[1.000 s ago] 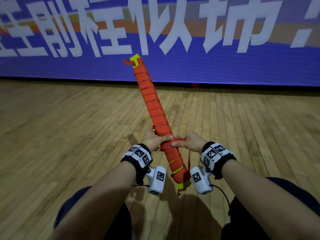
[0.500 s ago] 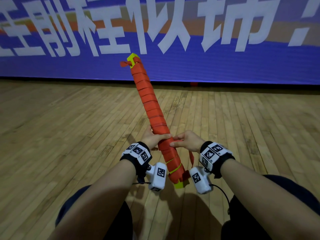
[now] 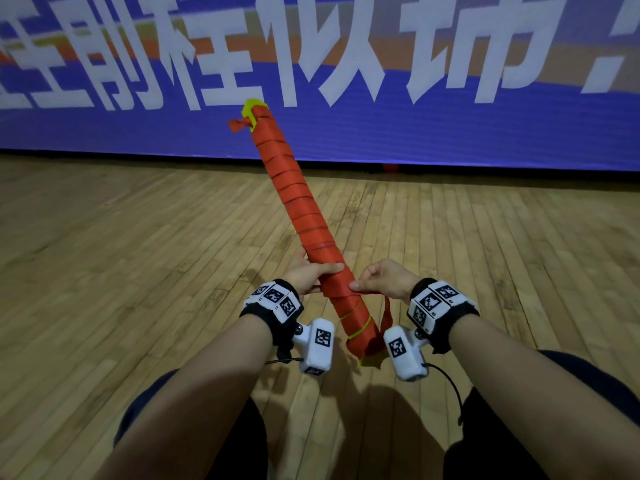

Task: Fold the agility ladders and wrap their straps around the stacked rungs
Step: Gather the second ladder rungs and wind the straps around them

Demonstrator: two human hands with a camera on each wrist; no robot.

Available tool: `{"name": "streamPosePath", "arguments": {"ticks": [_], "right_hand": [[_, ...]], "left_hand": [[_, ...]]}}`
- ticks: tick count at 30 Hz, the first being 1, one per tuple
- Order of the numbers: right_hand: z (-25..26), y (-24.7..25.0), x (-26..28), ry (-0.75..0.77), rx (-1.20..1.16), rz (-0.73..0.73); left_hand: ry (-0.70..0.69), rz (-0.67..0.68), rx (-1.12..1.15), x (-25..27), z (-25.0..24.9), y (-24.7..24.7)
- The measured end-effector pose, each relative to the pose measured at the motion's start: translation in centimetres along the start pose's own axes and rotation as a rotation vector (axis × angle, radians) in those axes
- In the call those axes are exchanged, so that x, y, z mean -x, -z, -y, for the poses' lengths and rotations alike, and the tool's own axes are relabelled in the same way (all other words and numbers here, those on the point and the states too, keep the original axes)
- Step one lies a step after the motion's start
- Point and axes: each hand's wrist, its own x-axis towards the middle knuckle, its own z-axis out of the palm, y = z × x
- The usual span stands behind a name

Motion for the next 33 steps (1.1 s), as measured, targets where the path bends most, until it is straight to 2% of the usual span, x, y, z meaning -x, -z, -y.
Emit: {"name": "streamPosePath", "arguments": {"ticks": [4, 10, 17, 23, 33], "right_hand": [[-0.1, -0.2, -0.2, 0.012, 0.020, 0.009], [0.4, -0.5, 0.9, 0.024, 0.053, 0.206], [0.4, -0.4, 1.4, 0.009, -0.126, 0.202], [0.7, -0.5, 1.7, 0.019, 0.022, 0.226], [0.6, -1.7, 1.2, 0.052, -0.022, 0.157]], "left_hand": [[-0.009, 0.041, -0.020, 0.3, -0.2, 0.2], [-0.052, 0.108, 0.002, 0.5, -0.2, 0.2], [-0.072, 0.174, 0.083, 0.4, -0.2, 0.1], [-0.068, 0.173, 0.078, 0.3, 0.0, 0.3], [-0.078, 0.120, -0.074, -0.1, -0.2, -0.3]]}}
